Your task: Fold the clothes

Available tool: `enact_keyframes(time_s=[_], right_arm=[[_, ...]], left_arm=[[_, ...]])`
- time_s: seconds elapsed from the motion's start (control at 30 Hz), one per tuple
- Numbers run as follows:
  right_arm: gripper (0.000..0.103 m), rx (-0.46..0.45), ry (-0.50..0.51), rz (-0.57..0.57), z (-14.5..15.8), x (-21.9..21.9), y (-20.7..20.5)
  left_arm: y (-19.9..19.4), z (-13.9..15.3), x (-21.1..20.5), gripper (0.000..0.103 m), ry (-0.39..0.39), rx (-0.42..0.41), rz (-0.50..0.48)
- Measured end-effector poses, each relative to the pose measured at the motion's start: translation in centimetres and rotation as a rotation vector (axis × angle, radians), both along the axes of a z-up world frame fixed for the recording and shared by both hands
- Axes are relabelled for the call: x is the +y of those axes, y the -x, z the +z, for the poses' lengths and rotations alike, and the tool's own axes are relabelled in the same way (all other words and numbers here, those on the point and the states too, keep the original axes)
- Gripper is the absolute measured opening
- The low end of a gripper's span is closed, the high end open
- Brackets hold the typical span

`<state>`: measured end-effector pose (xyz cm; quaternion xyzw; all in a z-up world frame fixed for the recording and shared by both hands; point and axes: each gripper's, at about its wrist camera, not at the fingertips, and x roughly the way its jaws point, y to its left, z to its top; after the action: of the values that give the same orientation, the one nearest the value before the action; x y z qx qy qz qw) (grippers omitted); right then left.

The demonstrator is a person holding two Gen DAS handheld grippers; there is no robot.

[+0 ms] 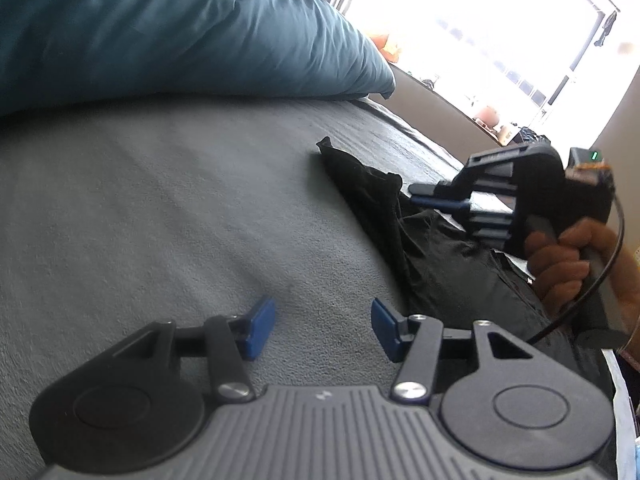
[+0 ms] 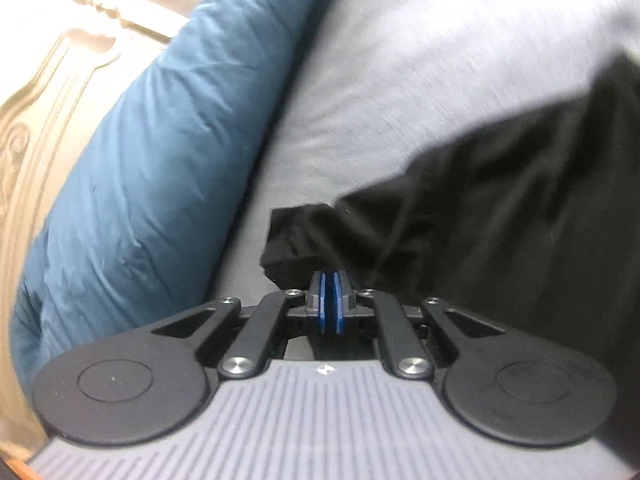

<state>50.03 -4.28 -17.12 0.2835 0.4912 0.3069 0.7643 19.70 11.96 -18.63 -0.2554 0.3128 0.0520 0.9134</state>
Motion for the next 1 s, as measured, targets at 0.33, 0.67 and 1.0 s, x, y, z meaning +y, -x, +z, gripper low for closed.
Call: enact_keyframes(time_s=[0.33,0.67,1.0], right_arm=[[0.053,-0.446,0.517,0.331,5.3,7.5,5.2],[0.003,-0.465,0.525,0.258,4.5,6.1,5.6],[0.006,-0.345,0.165,0.471,2.6,6.9,6.7]], left_arm=[[0.5,0.3,-0.4,0.055,0.000,0.002,0.000],[1.1,0.5,-0.3,0.055,0.014,0.007,0.007],[1.1,0.7,-0.7,0.055,0.003,0.003,0.007]])
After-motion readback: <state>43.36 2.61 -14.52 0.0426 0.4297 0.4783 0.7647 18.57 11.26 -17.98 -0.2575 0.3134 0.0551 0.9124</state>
